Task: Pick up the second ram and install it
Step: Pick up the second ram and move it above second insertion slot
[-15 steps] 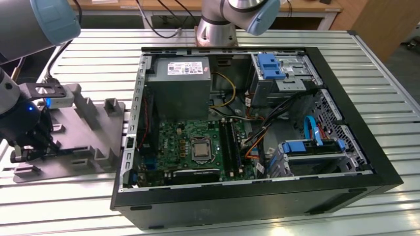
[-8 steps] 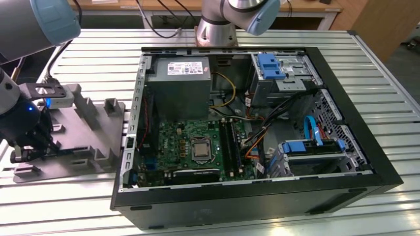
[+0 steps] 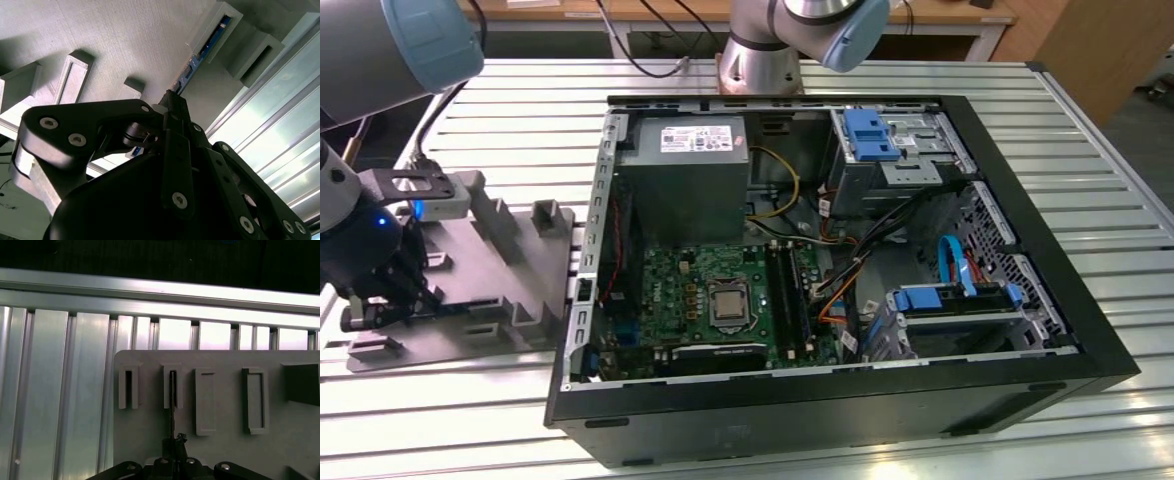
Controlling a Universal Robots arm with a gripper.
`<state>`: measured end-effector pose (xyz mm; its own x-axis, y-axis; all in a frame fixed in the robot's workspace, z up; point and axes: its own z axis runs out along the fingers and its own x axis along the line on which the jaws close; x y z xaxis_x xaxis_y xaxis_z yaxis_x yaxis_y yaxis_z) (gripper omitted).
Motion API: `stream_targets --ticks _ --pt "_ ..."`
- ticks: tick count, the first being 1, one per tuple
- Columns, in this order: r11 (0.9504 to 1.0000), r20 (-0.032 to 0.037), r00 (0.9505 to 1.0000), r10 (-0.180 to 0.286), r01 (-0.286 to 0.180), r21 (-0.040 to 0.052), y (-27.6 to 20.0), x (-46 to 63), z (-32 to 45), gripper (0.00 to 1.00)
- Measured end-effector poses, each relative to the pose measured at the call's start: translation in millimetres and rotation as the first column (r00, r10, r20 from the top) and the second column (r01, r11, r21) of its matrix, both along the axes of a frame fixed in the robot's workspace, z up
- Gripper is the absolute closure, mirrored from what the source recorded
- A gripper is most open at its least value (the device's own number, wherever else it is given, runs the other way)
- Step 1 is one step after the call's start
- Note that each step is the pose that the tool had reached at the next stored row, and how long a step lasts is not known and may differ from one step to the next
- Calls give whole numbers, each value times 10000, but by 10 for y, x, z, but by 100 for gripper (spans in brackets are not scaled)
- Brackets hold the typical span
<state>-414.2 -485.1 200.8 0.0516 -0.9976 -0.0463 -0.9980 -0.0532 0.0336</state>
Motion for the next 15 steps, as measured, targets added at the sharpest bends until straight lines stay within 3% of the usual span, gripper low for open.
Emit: stream_targets --ticks 15 --pt "9979 0 9979 -641 641 0 0 0 0 89"
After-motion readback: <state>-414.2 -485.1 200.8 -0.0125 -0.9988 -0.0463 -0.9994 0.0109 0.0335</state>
